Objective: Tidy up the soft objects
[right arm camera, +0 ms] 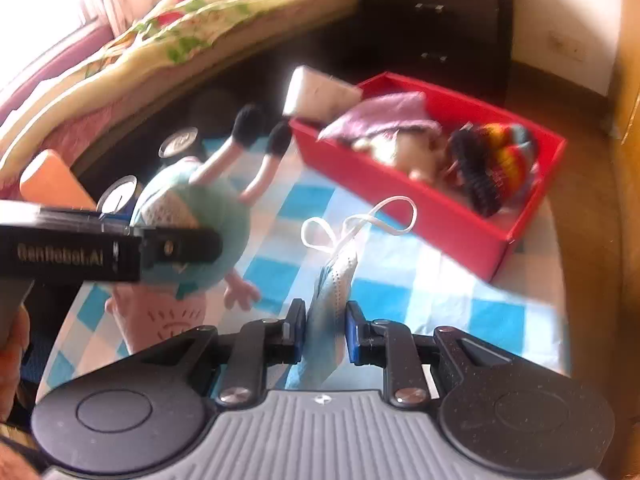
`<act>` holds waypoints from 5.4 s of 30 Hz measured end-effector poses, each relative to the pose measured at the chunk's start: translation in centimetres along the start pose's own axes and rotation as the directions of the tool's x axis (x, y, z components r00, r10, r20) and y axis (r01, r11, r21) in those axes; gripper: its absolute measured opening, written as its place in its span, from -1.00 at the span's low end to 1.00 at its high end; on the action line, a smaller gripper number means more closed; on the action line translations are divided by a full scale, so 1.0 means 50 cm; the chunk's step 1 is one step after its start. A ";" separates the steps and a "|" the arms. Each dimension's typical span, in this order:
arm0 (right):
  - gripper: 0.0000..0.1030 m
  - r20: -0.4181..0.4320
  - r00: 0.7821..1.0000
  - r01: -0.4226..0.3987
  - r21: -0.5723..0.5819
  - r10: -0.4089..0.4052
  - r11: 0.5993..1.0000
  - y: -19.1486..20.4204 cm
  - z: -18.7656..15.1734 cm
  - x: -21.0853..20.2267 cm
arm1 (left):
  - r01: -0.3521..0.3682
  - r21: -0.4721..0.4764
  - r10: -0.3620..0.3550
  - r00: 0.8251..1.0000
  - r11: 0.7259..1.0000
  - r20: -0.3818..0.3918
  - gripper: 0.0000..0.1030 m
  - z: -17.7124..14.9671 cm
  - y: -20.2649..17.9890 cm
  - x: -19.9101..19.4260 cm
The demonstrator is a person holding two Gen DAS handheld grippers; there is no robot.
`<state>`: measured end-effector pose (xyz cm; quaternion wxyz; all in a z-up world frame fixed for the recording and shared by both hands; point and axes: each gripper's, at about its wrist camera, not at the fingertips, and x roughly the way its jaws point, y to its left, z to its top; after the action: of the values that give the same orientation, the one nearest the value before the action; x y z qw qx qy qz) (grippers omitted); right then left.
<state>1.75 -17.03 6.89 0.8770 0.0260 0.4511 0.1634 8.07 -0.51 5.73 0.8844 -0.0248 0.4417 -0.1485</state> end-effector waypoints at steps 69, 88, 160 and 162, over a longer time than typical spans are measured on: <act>-0.97 0.205 0.968 0.102 0.212 -0.146 0.972 -0.228 0.210 0.096 | -0.186 0.239 0.149 0.975 0.953 0.166 0.36 0.304 -0.175 0.239; -0.34 0.218 0.948 0.186 0.208 -0.231 0.960 -0.228 0.208 0.112 | -0.222 0.265 0.171 0.964 0.938 0.202 0.52 0.324 -0.173 0.241; -0.32 0.396 0.899 0.211 -0.021 -0.186 0.977 0.080 -0.037 -0.179 | -0.123 -0.052 0.132 0.965 0.991 0.227 0.56 -0.097 -0.035 -0.125; -0.32 0.388 0.904 0.204 -0.022 -0.180 0.979 0.084 -0.038 -0.172 | -0.125 -0.056 0.134 0.964 0.991 0.228 0.56 -0.098 -0.034 -0.123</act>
<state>-5.49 -15.91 13.30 0.9605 -0.0143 0.2657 0.0819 0.30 0.07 7.80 0.9369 -0.0313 0.3394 -0.0773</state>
